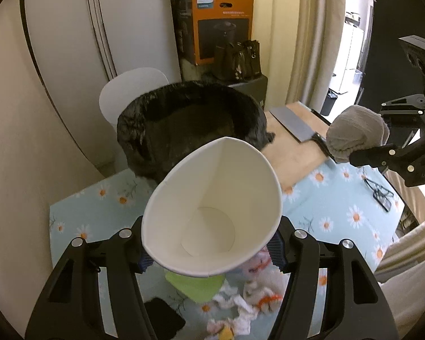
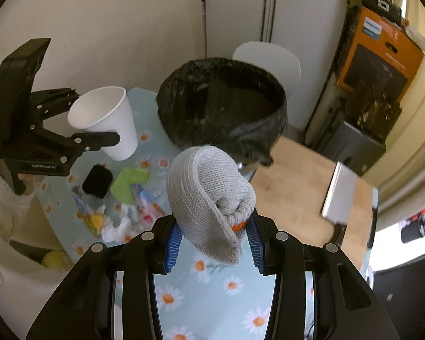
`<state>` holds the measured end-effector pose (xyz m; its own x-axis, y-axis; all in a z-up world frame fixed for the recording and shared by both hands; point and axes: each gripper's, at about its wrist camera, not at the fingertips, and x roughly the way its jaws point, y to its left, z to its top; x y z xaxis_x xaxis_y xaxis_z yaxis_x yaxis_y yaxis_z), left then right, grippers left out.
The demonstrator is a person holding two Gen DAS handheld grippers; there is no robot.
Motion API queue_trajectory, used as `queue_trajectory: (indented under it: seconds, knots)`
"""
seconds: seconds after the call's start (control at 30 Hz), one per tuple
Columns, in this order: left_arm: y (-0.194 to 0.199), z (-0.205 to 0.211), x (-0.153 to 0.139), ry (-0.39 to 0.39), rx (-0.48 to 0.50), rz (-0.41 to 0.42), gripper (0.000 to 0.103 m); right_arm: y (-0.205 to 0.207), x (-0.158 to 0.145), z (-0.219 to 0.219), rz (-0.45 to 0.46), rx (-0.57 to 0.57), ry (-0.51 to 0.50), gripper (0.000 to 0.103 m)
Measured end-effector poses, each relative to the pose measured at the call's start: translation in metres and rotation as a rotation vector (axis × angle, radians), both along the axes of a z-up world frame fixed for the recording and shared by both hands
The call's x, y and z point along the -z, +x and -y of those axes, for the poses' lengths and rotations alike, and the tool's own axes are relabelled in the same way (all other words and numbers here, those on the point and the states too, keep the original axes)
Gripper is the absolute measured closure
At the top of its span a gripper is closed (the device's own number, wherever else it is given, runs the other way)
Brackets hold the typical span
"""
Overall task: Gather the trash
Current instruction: 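Carry cup and sock to the black trash bin and release both, then grasp the black item with left tool while right tool grasps the pink snack bag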
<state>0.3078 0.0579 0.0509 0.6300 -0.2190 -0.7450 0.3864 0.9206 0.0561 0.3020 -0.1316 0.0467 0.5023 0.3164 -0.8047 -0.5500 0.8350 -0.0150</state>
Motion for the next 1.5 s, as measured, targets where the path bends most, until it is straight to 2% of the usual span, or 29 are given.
queue_trajectory:
  seconds: [0.1,0.33,0.63,0.73,0.8,0.83,0.87,0.93,1.0,1.07,1.5]
  knots:
    - [0.016,0.000,0.001,0.019,-0.029,-0.002,0.040,0.017,-0.004,0.002,0.016,-0.018,0.011,0.064]
    - [0.055,-0.005,-0.008,0.003,-0.079,0.013,0.040,0.061,-0.013,-0.003,0.058,-0.065,0.055,0.064]
    - [0.096,-0.002,-0.023,-0.003,-0.073,0.041,0.040,0.109,-0.020,-0.018,0.092,-0.103,0.089,0.064]
    - [0.110,0.002,-0.023,0.022,-0.056,0.053,0.039,0.123,-0.020,-0.023,0.094,-0.126,0.115,0.064]
    - [0.119,0.003,-0.023,0.007,-0.038,0.064,0.037,0.131,-0.017,-0.026,0.109,-0.135,0.117,0.060]
    - [0.121,0.002,-0.024,-0.003,-0.043,0.078,0.020,0.136,-0.015,-0.028,0.125,-0.134,0.126,0.048]
    - [0.125,0.001,-0.023,-0.015,-0.051,0.081,0.007,0.140,-0.013,-0.028,0.133,-0.130,0.139,0.031]
    - [0.130,-0.004,-0.022,-0.037,-0.069,0.085,0.006,0.143,-0.010,-0.027,0.159,-0.103,0.148,0.018]
    - [0.132,-0.008,-0.020,-0.058,-0.077,0.074,0.006,0.143,-0.009,-0.023,0.178,-0.089,0.148,0.018]
    - [0.130,-0.012,-0.015,-0.048,-0.103,0.059,0.006,0.140,-0.006,-0.020,0.168,-0.083,0.158,0.017]
    - [0.077,-0.043,-0.002,-0.011,-0.152,0.025,0.006,0.102,0.008,-0.021,0.108,-0.047,0.099,0.017]
